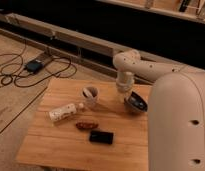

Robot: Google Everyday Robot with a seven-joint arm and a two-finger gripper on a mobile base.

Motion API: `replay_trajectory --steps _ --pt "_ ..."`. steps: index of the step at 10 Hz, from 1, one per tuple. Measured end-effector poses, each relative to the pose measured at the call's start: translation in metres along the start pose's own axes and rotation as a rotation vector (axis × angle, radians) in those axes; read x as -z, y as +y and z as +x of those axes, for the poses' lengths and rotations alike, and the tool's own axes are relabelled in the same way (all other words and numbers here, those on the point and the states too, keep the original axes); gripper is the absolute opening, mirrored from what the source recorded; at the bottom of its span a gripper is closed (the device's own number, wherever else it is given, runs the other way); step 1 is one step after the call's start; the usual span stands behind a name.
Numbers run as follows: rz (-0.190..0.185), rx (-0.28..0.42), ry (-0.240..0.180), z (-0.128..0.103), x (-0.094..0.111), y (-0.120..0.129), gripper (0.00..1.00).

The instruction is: Drag the ceramic bowl in a circle

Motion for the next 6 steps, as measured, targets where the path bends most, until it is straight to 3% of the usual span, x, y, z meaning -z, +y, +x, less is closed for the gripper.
replay_trajectory --steps 3,6 --pt "-0.044 0.073 -0.017 -0.014 0.002 0.044 0.00" --pt "-0.098 0.158 -0.021 0.001 0.007 0.089 0.00"
